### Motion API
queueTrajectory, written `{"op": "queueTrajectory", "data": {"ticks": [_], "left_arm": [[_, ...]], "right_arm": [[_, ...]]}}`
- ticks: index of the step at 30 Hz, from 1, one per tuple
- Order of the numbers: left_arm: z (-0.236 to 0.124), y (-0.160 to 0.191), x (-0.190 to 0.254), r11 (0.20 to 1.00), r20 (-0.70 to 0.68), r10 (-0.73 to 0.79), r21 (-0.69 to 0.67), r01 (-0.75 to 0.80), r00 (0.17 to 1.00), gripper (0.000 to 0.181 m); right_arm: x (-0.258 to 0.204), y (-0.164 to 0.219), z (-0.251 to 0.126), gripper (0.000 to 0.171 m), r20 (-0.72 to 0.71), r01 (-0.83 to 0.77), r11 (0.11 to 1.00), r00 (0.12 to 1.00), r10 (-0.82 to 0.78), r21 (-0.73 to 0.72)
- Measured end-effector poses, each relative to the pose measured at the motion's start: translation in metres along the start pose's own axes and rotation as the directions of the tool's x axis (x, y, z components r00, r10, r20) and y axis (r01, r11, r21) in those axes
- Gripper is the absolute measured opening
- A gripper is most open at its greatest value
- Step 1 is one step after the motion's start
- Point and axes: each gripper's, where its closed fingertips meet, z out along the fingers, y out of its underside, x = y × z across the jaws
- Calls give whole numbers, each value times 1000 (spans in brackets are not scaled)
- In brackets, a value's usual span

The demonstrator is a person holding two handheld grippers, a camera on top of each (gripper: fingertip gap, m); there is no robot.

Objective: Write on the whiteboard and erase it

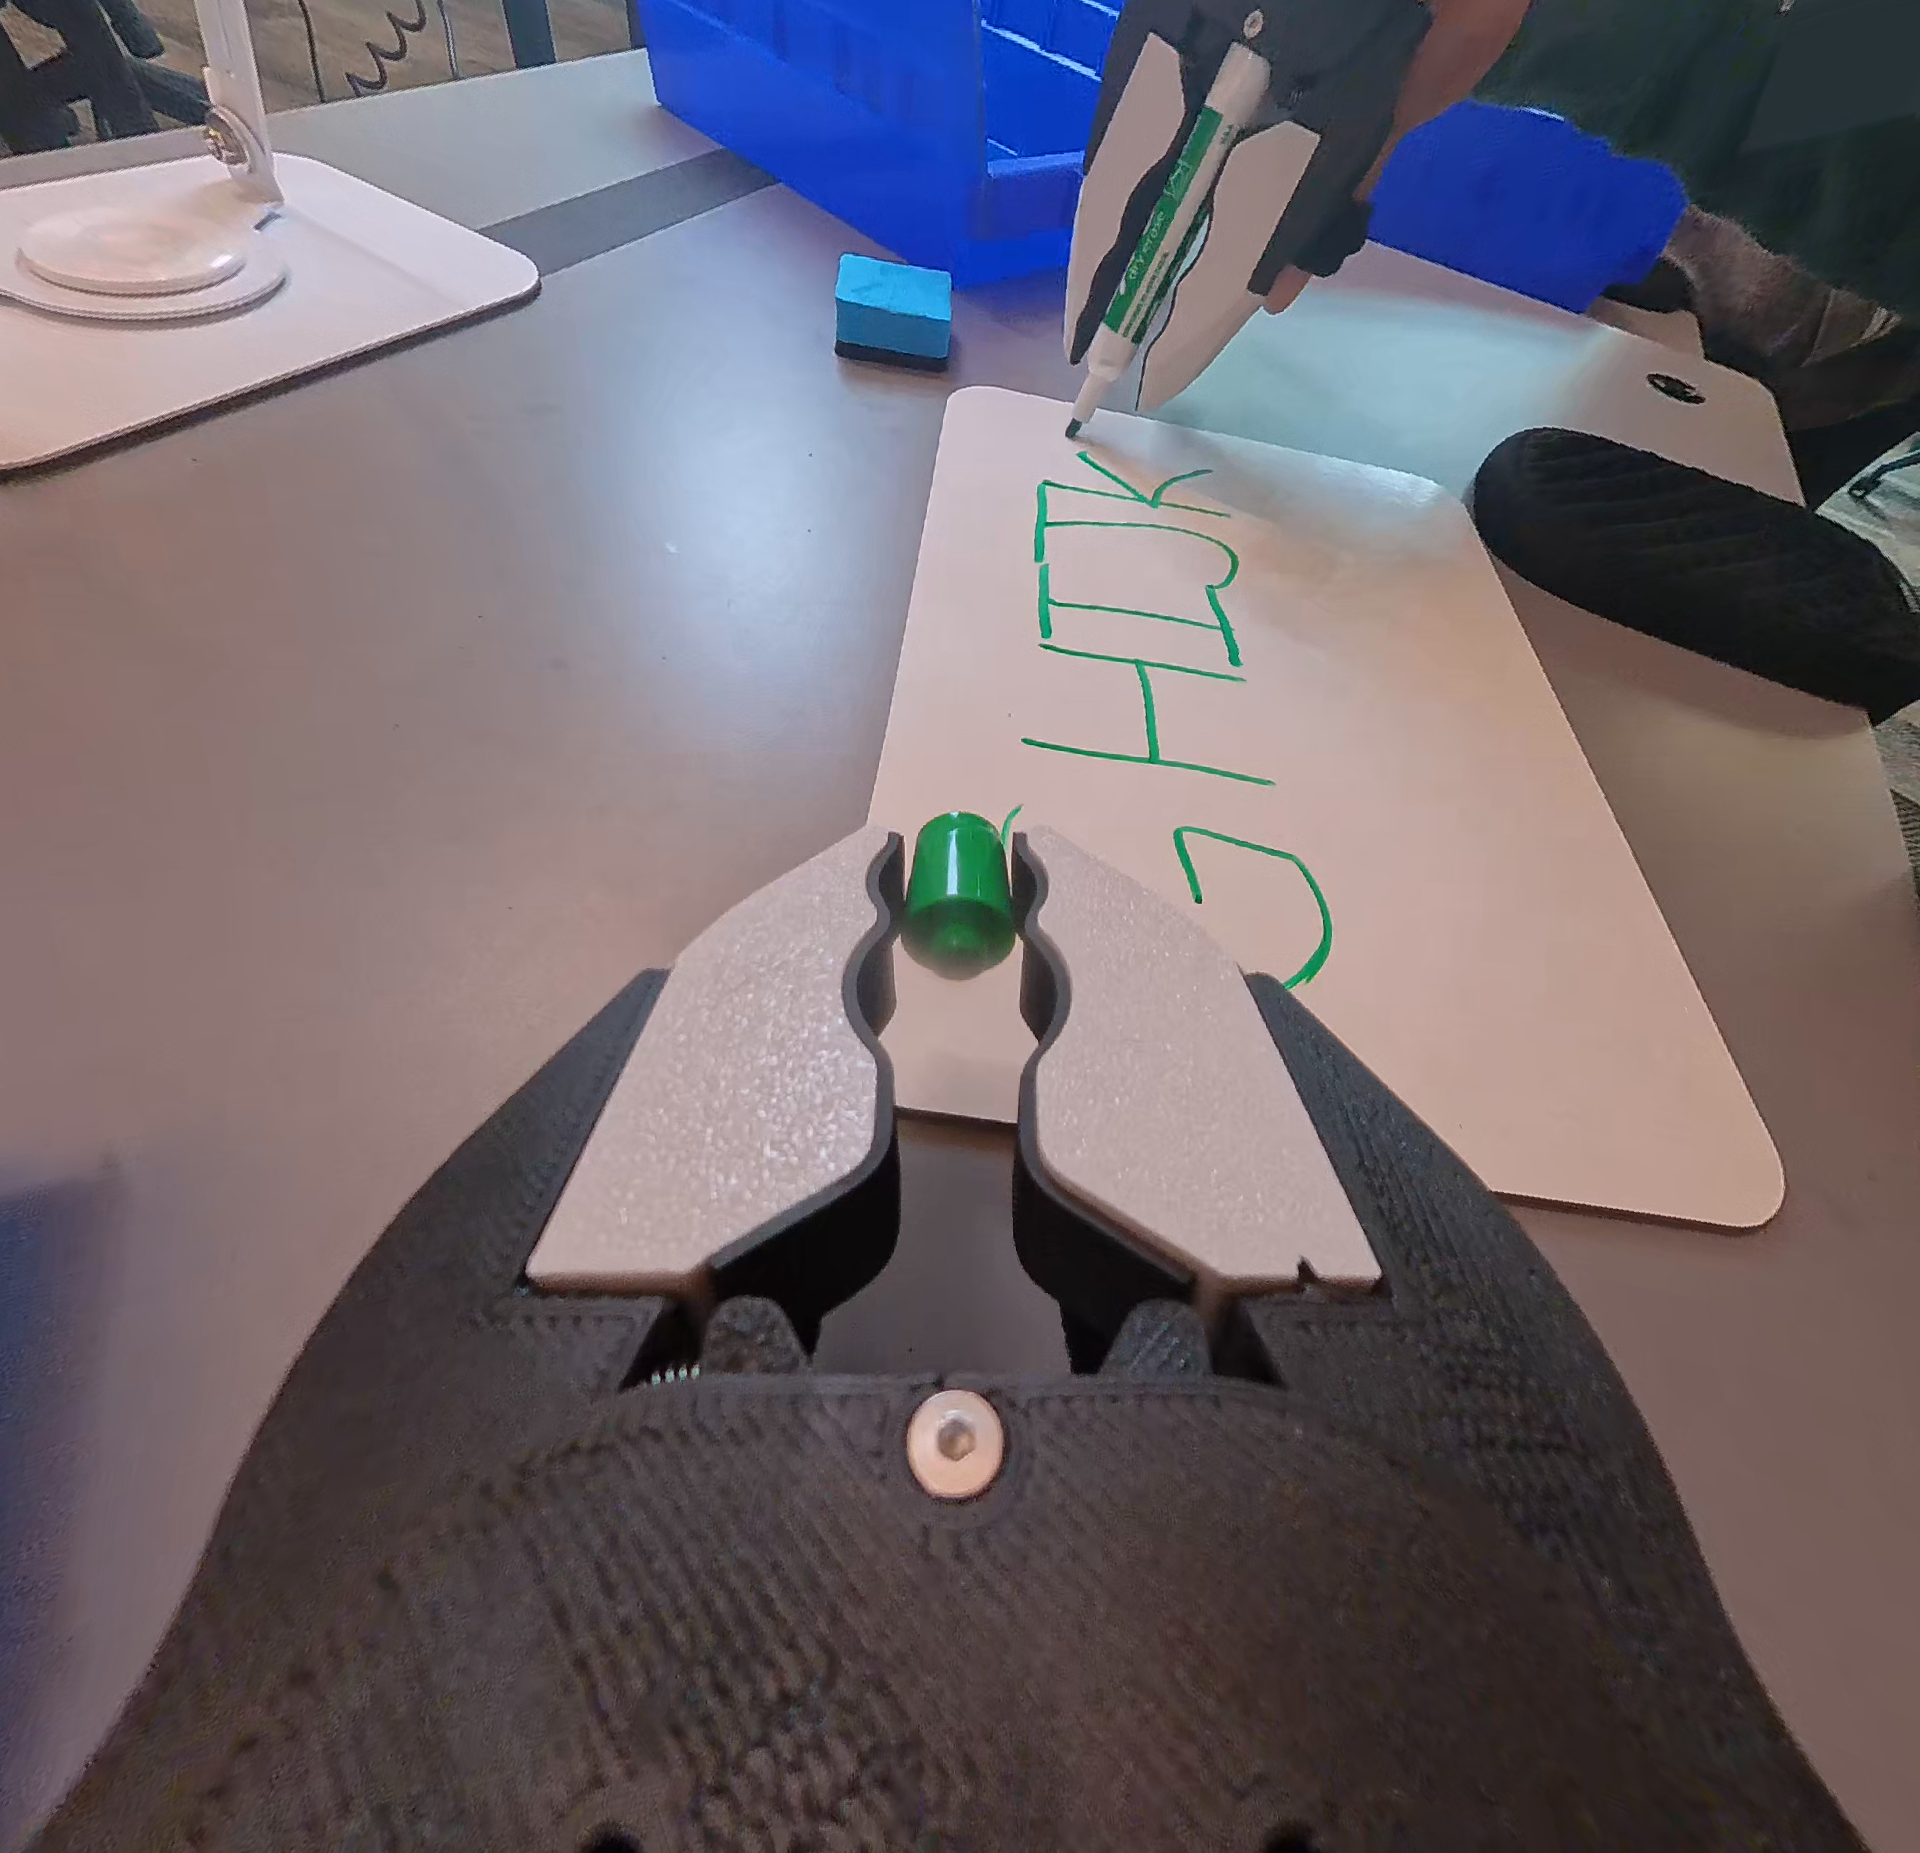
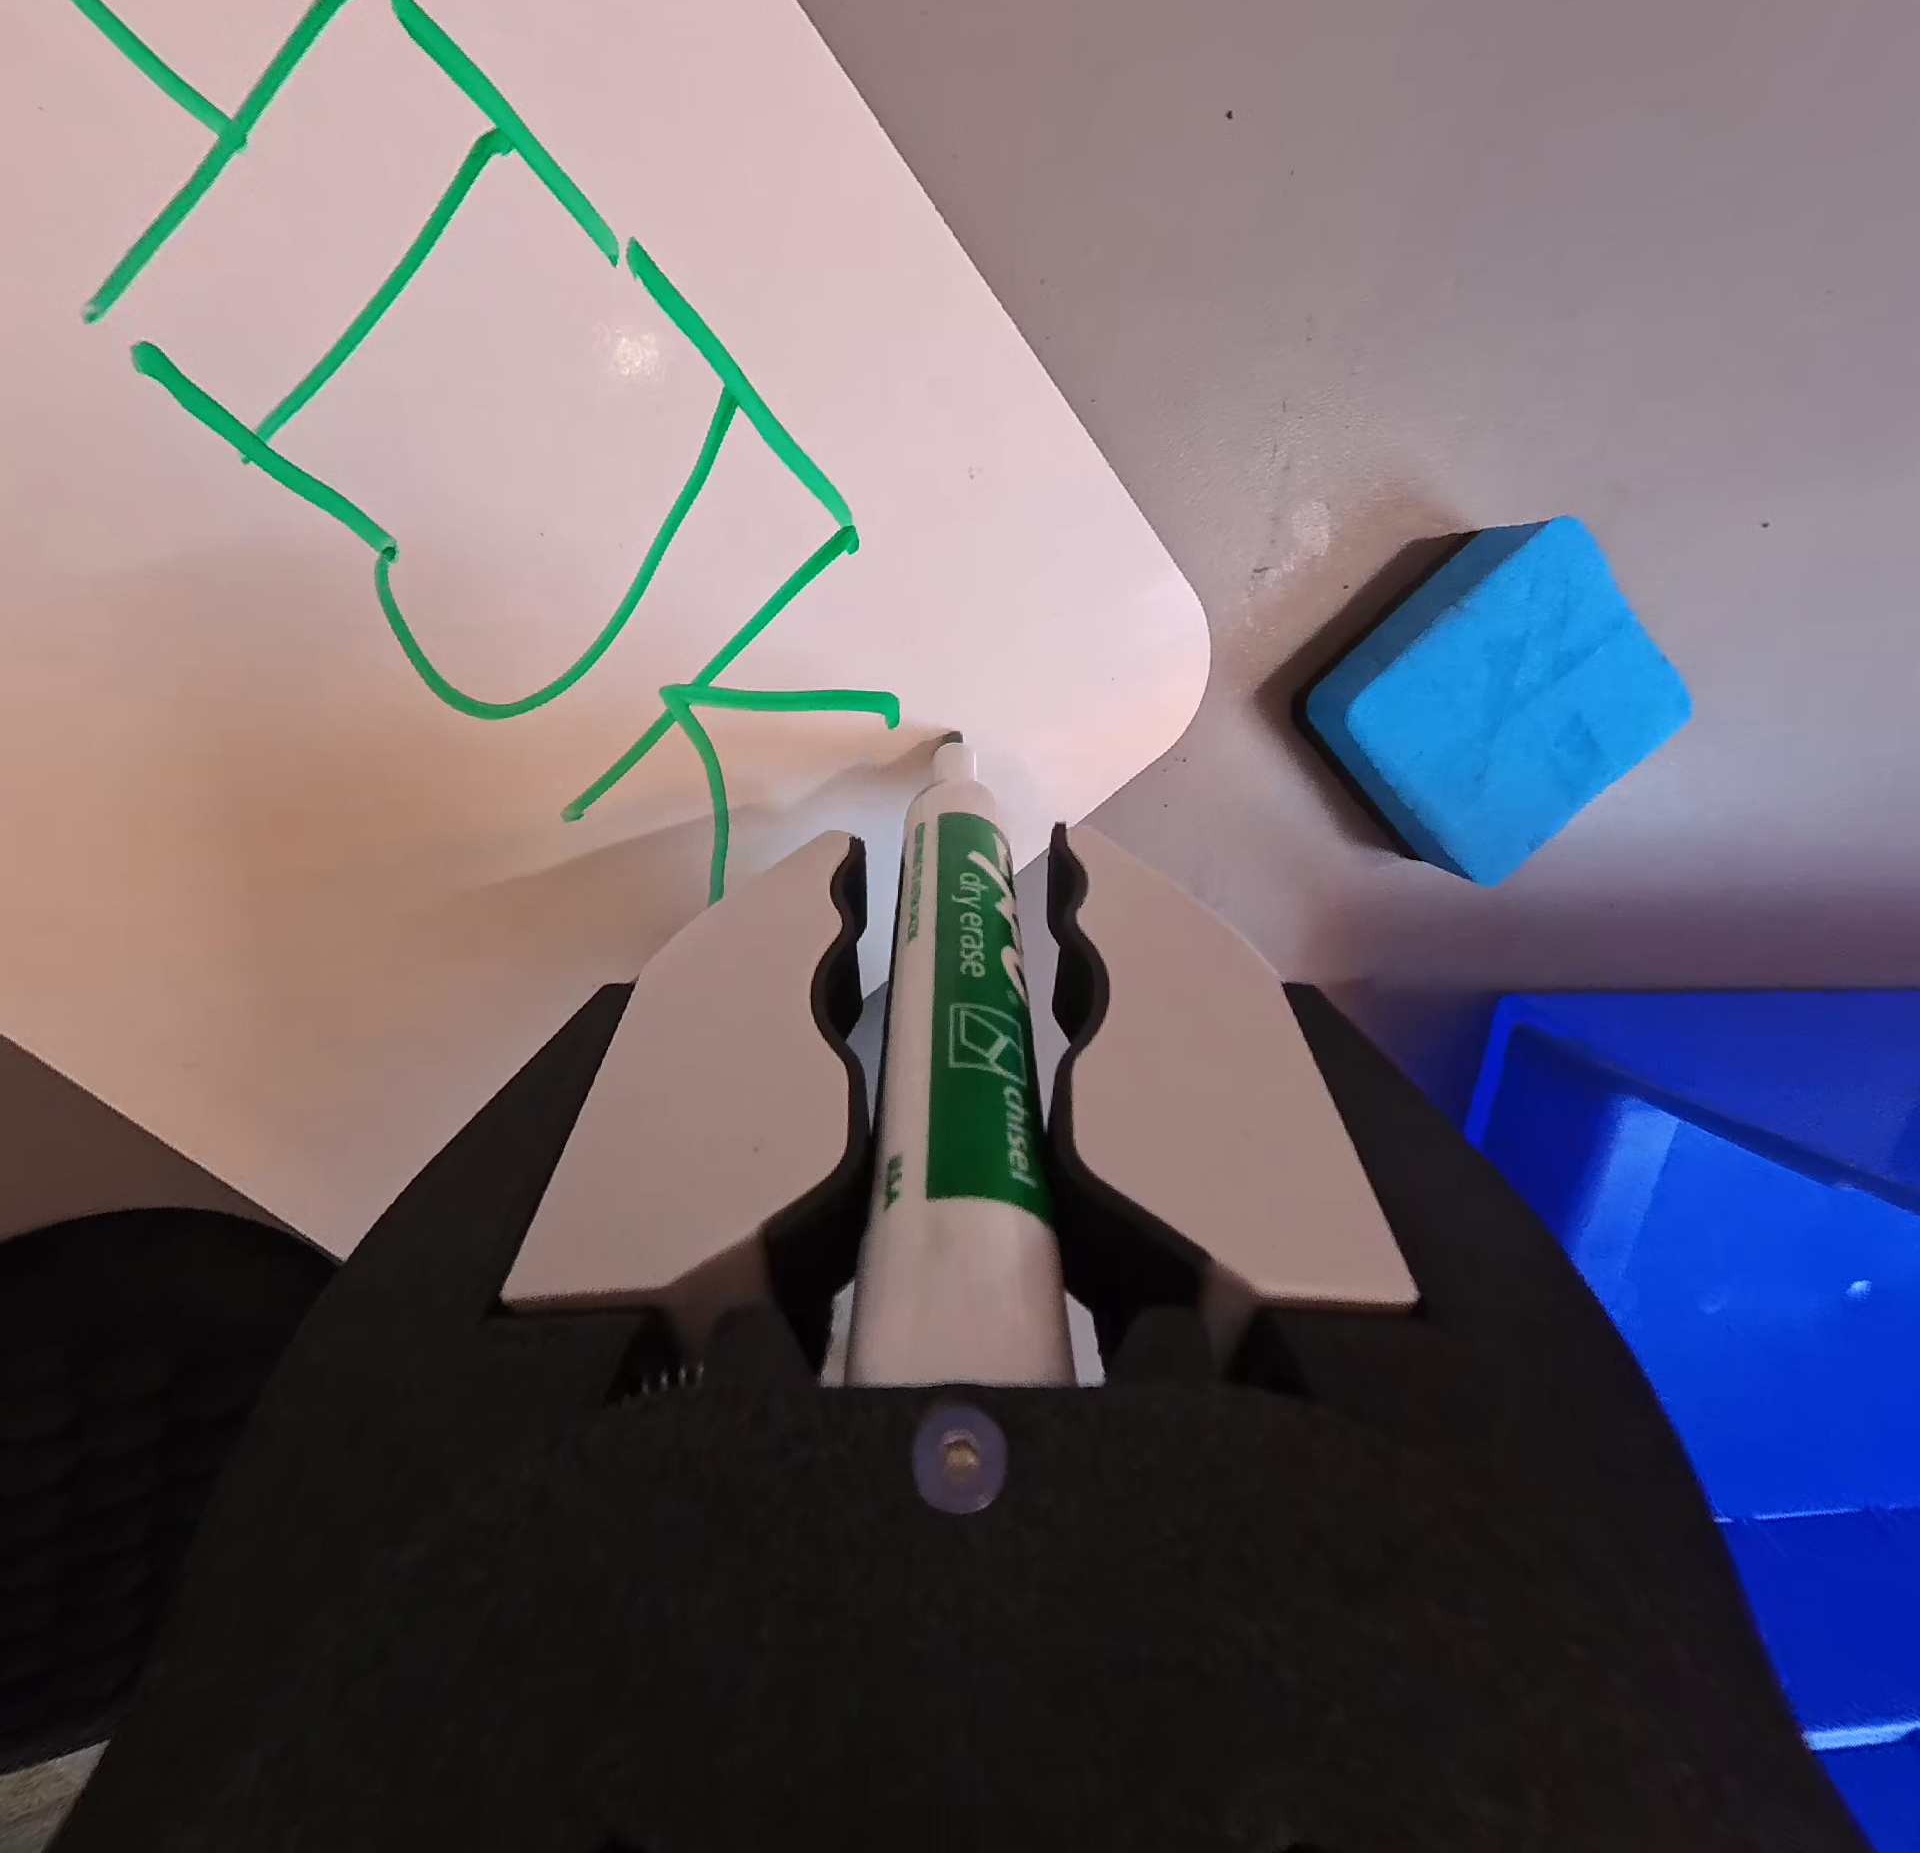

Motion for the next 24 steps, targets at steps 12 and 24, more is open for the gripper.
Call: {"op": "queueTrajectory", "data": {"ticks": [12, 24], "left_arm": [[1, 1, 4, 1000, -14, 7, -6, -8, 1000, 20], [3, 3, 4, 1000, -10, 14, -14, -14, 1000, 20]], "right_arm": [[-46, 38, -15, 34, 94, 13, 997, 996, -5, -83], [-29, 44, -37, 34, -15, -35, 999, 999, 35, -7]]}}
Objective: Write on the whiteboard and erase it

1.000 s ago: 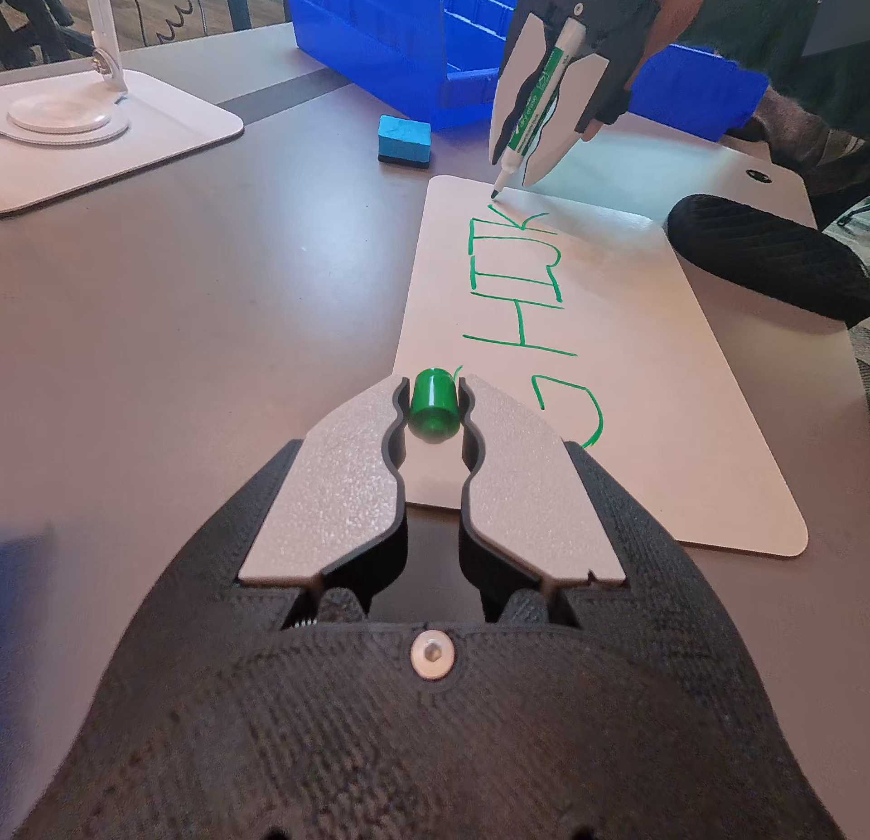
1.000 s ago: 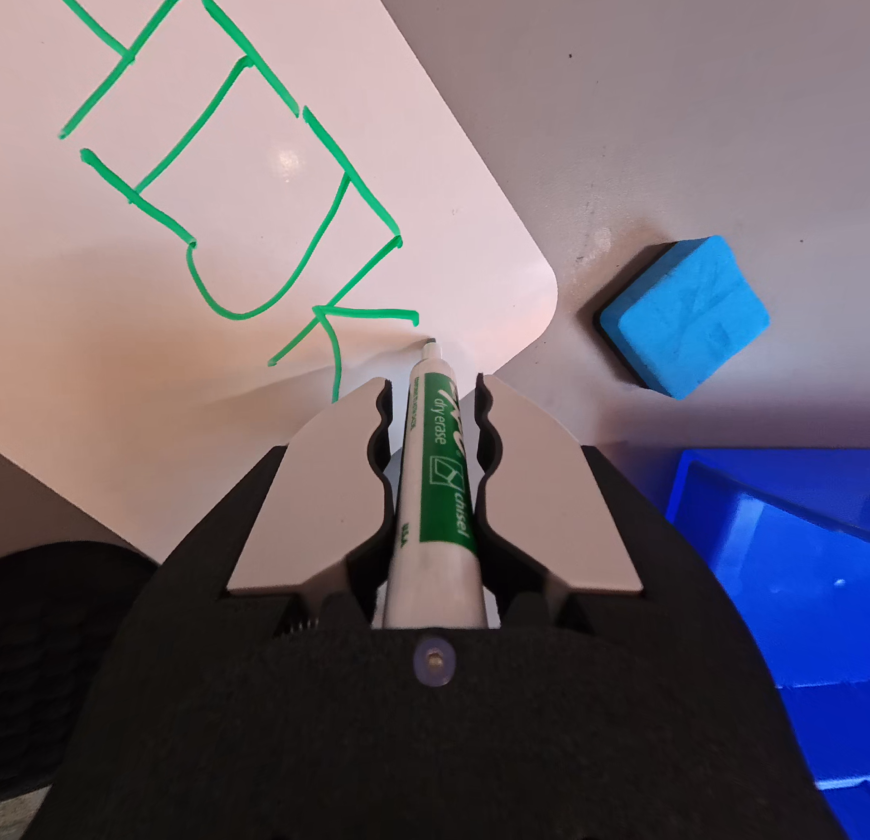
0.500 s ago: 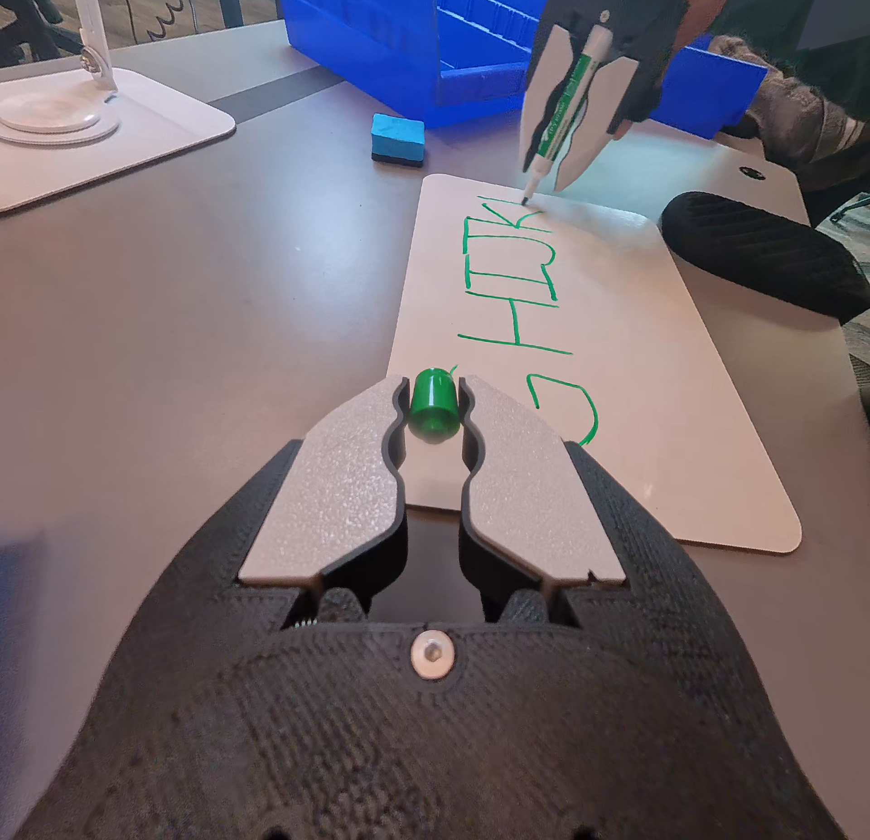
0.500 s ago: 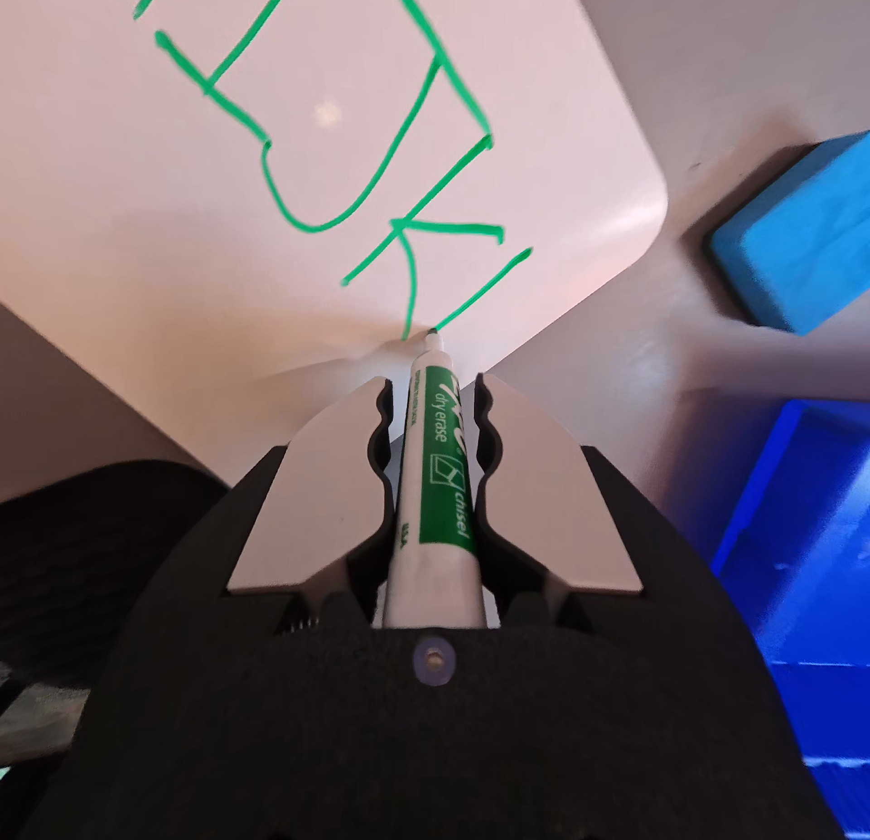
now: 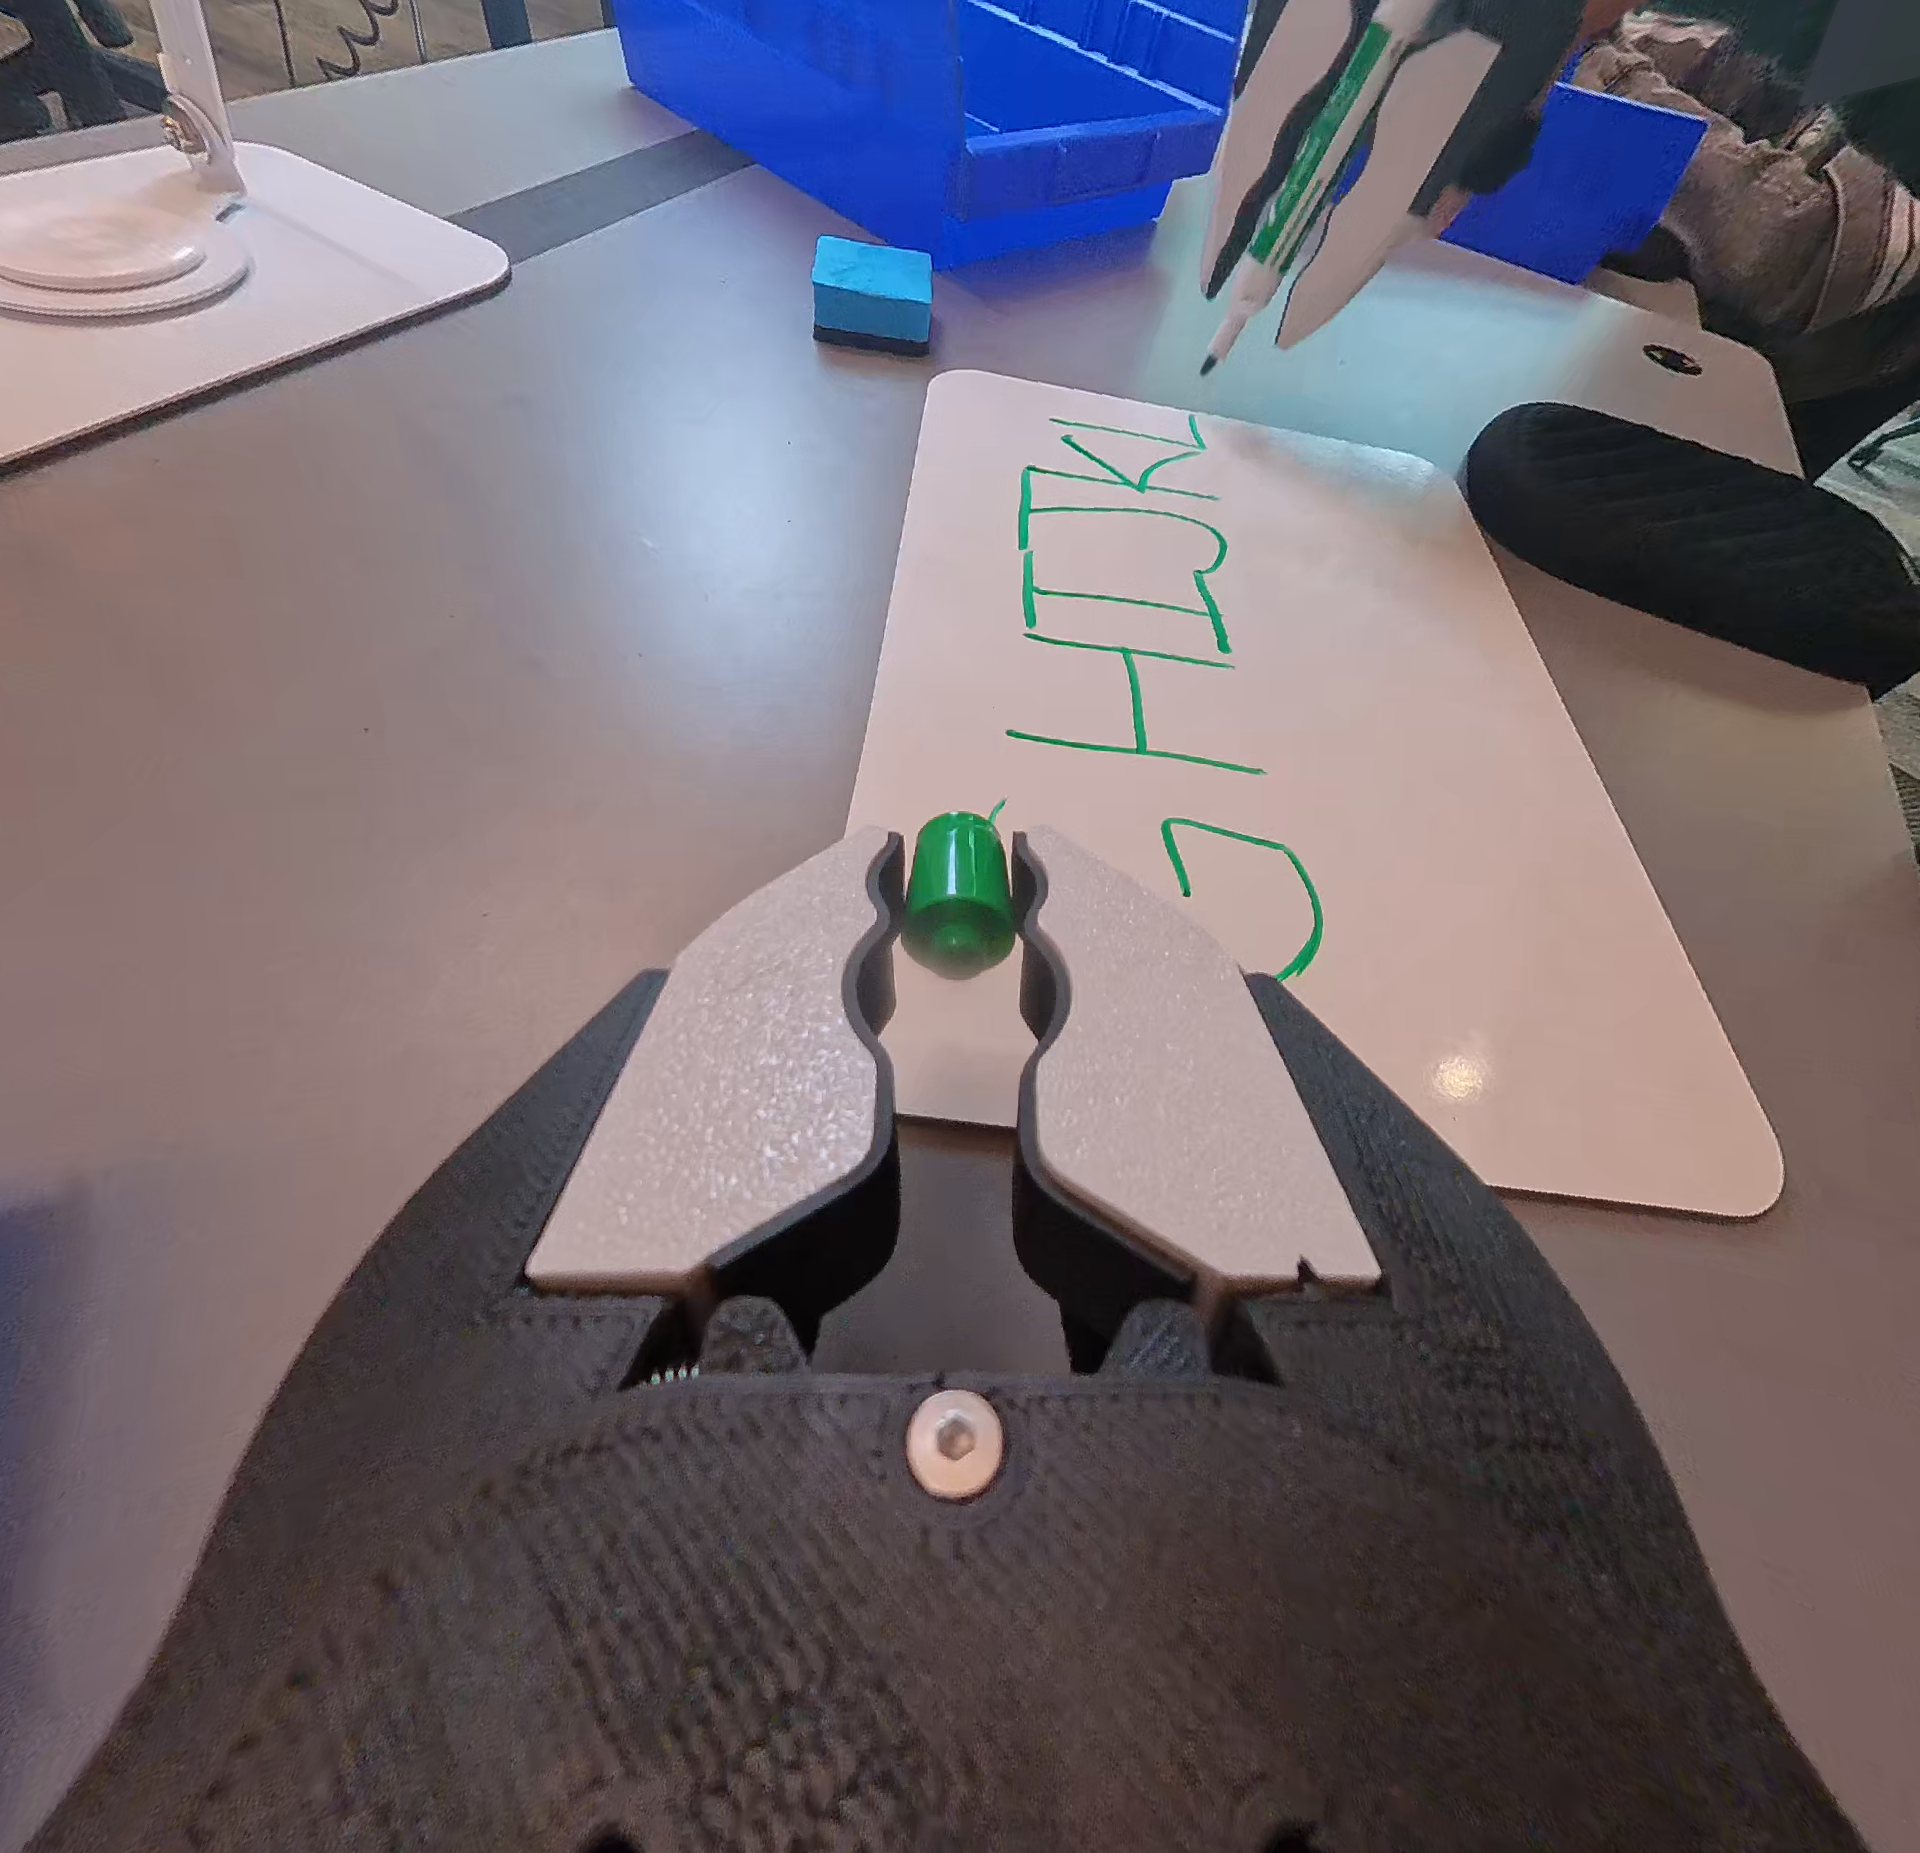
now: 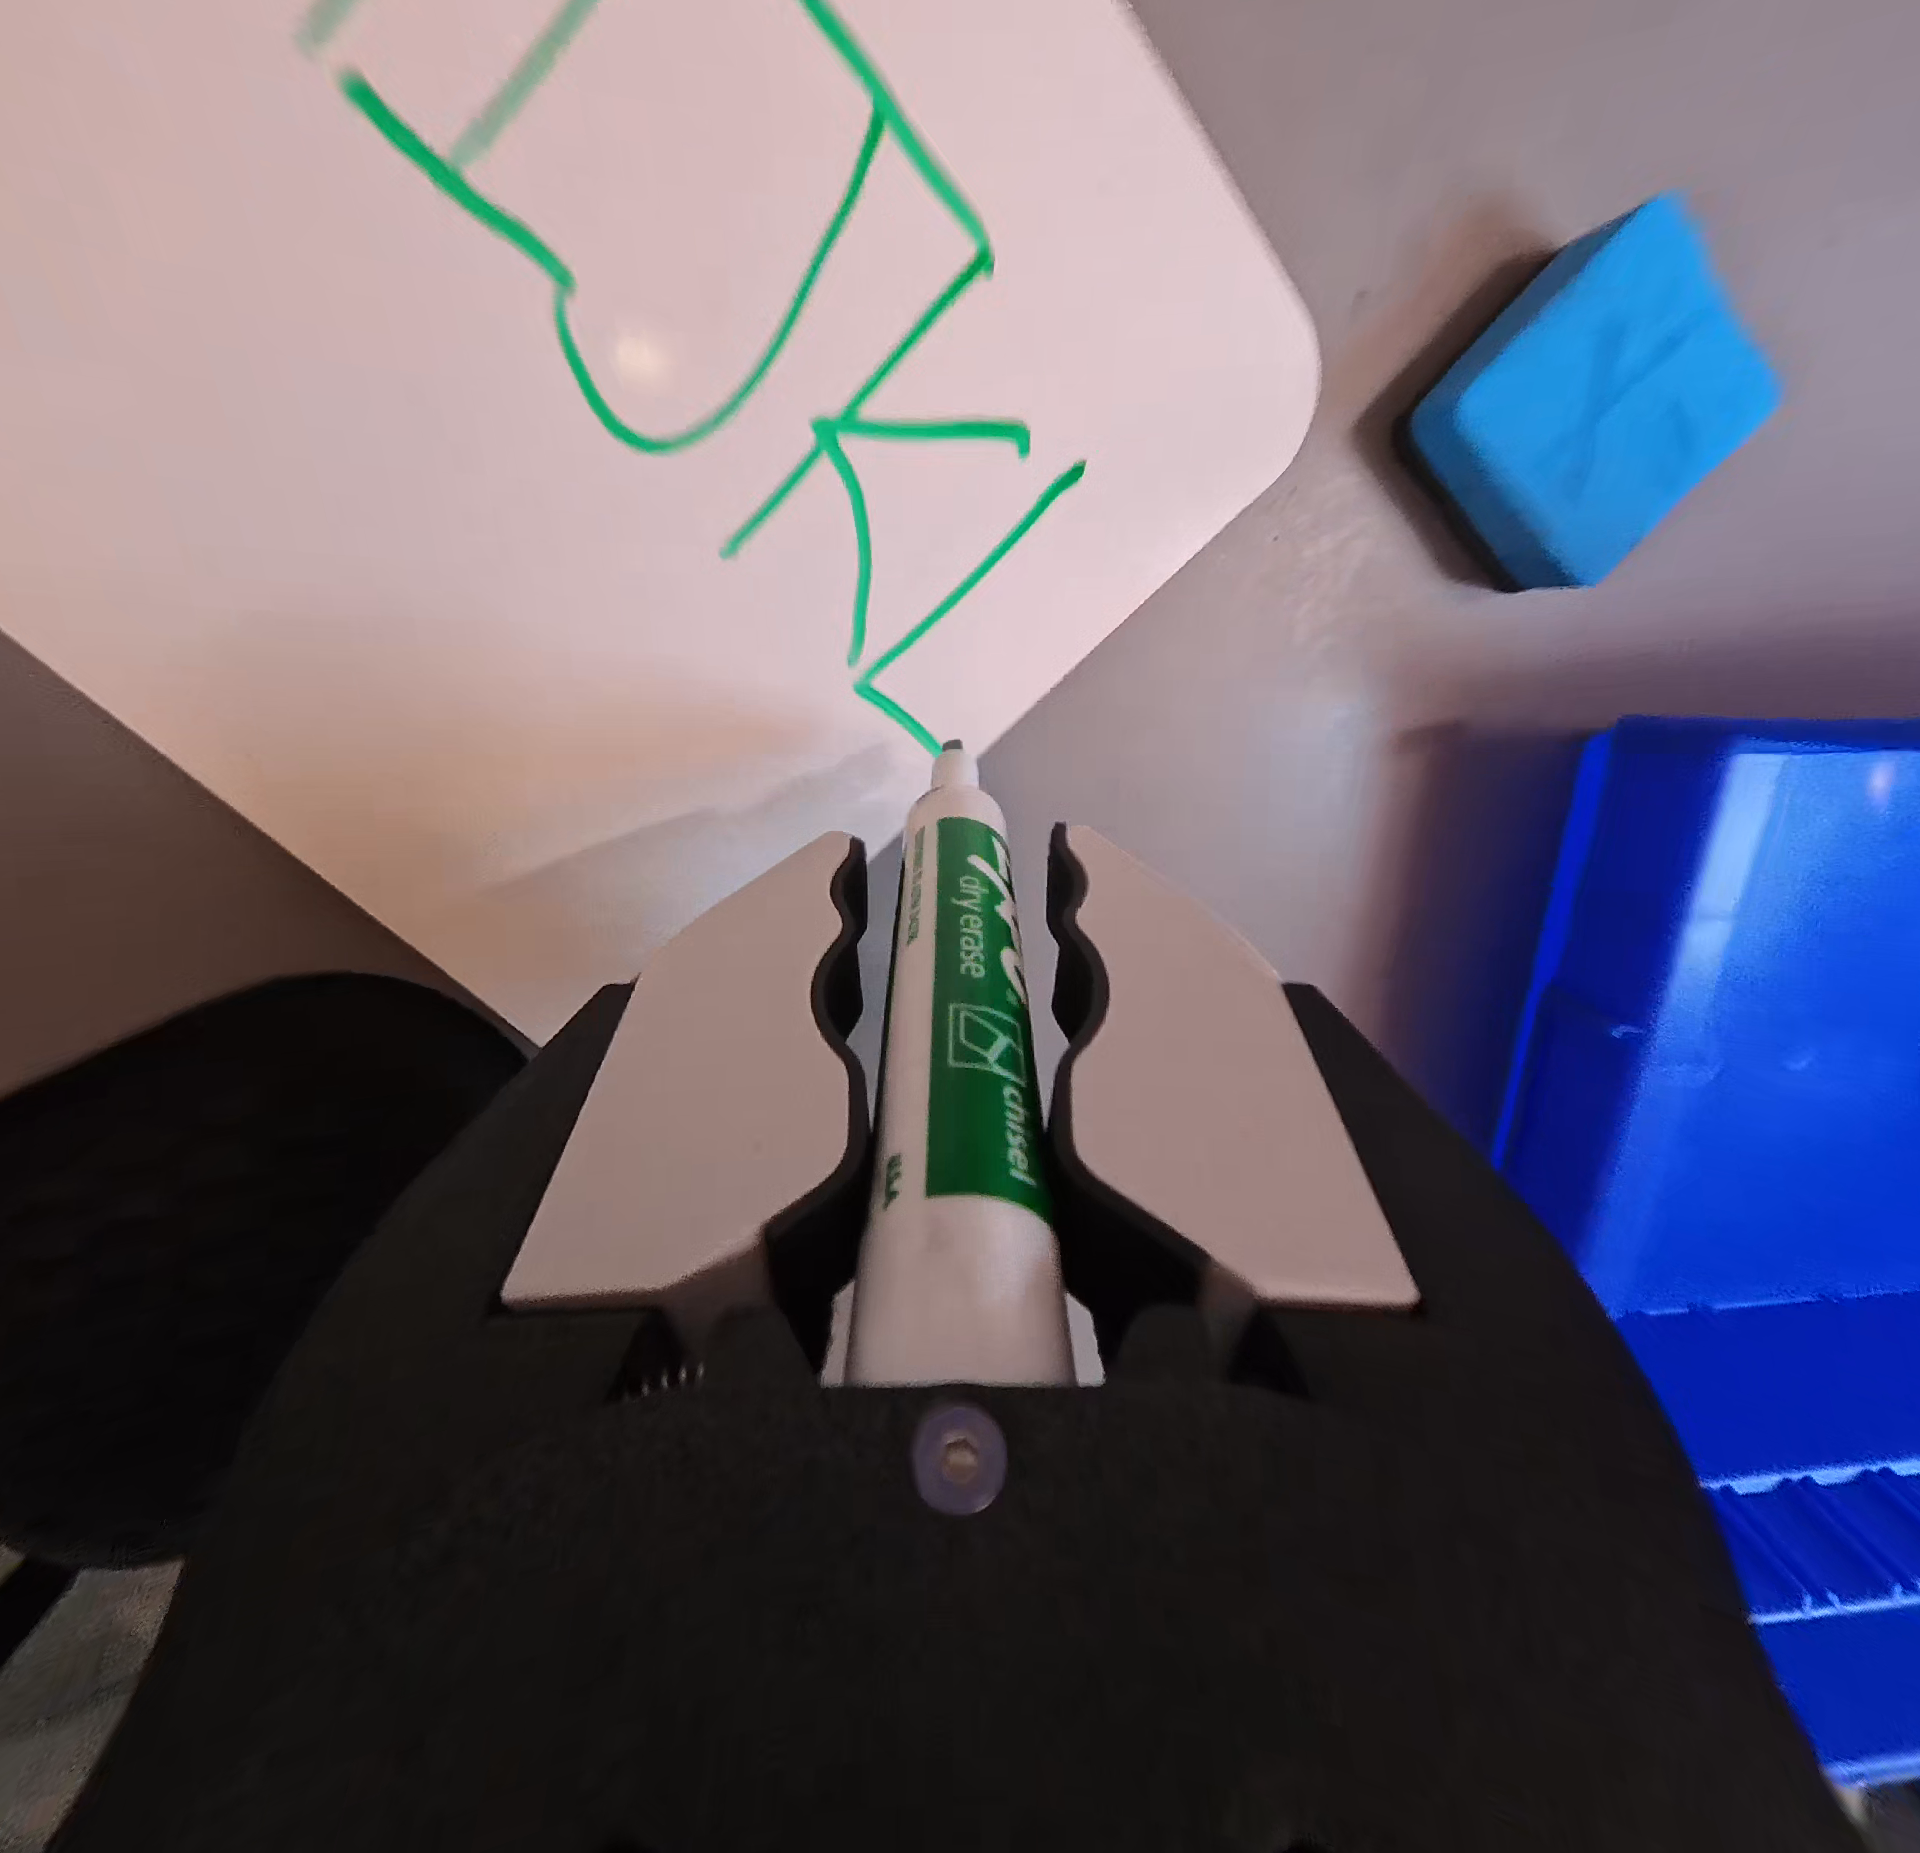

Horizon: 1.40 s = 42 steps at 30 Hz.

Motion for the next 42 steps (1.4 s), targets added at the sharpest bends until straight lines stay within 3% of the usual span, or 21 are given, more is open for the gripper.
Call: {"op": "queueTrajectory", "data": {"ticks": [4, 7, 12, 15, 19, 24, 31, 42], "left_arm": [[-1, -3, 4, 1000, -14, 15, 16, -15, 1000, 20], [-3, -10, 12, 997, -43, 55, 59, -52, 998, 19], [-6, -25, 43, 985, -168, 94, 157, -68, 981, 19], [-9, -36, 59, 969, -193, 137, 227, -92, 972, 19], [-13, -46, 73, 946, -201, 184, 301, -118, 962, 20], [-18, -51, 82, 918, -177, 270, 345, -197, 947, 19], [-15, -49, 94, 887, -139, 372, 344, -307, 918, 19], [-18, -43, 108, 715, 1, 668, 274, -643, 744, 19]], "right_arm": [[-4, -32, -26, 34, -31, -38, 972, 998, 46, 230], [-20, -62, -38, 34, 15, -73, 893, 997, 74, 444], [-75, -129, -50, 34, 189, -156, 629, 982, 15, 761], [-112, -170, -60, 34, 313, -249, 464, 947, -65, 850], [-143, -204, -58, 34, 445, -367, 391, 886, -129, 844], [-155, -216, -48, 34, 590, -502, 392, 795, -141, 771], [-170, -222, -33, 34, 615, -510, 442, 778, -129, 738], [-191, -223, -36, 33, 832, -721, 434, 535, -146, 540]]}}
